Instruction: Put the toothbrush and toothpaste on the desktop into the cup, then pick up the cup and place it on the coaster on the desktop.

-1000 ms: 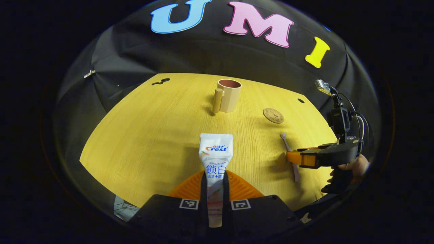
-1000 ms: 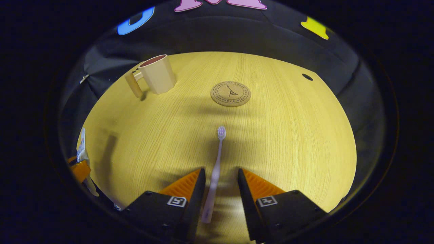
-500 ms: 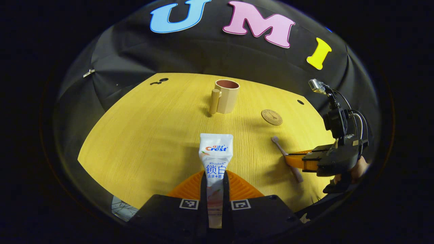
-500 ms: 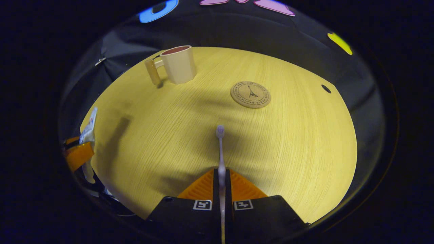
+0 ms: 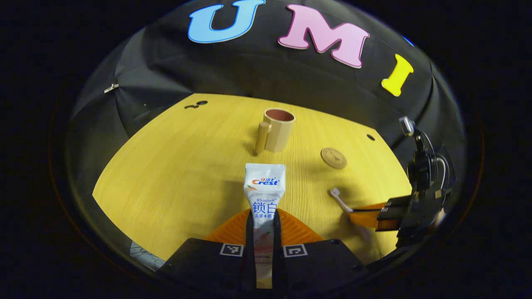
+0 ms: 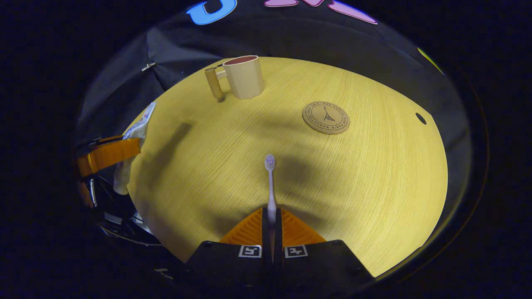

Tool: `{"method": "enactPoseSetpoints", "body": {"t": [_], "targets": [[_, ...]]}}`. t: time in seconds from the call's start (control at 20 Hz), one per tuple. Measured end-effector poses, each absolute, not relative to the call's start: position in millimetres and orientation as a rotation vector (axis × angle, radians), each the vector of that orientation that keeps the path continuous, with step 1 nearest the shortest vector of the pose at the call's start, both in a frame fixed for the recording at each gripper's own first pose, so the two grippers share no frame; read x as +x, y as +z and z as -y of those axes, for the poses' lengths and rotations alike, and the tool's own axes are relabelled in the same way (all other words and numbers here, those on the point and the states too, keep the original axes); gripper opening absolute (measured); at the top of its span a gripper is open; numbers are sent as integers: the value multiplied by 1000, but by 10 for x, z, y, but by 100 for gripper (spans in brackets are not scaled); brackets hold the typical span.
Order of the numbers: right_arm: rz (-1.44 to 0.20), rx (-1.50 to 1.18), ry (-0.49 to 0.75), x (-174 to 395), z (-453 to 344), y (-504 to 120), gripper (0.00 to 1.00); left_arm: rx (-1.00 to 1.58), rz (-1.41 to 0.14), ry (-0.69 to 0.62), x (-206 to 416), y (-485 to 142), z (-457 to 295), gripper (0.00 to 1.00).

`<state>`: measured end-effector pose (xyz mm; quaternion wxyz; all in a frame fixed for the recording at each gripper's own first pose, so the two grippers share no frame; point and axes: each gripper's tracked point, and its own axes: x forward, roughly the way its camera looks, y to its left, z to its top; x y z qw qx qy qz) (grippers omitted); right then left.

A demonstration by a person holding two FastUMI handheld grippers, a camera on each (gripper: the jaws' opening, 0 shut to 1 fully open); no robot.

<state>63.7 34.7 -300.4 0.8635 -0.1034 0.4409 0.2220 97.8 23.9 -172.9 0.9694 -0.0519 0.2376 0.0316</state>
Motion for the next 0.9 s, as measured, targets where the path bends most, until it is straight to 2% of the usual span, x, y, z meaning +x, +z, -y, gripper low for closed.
{"method": "enactPoseSetpoints", "body": {"t": [0.05,0.45,0.9], "targets": [[-913,-205,471,643,-345,-2957,5,-124,-449,62,1027,-1595,-238,20],[-846,-136,475,785,-282,-2607,5,-248,-193,40,1698,-457,-210,20],[-821,-91,455,946,-48,-2418,5,-232,-49,10,2647,41,-61,20]]}}
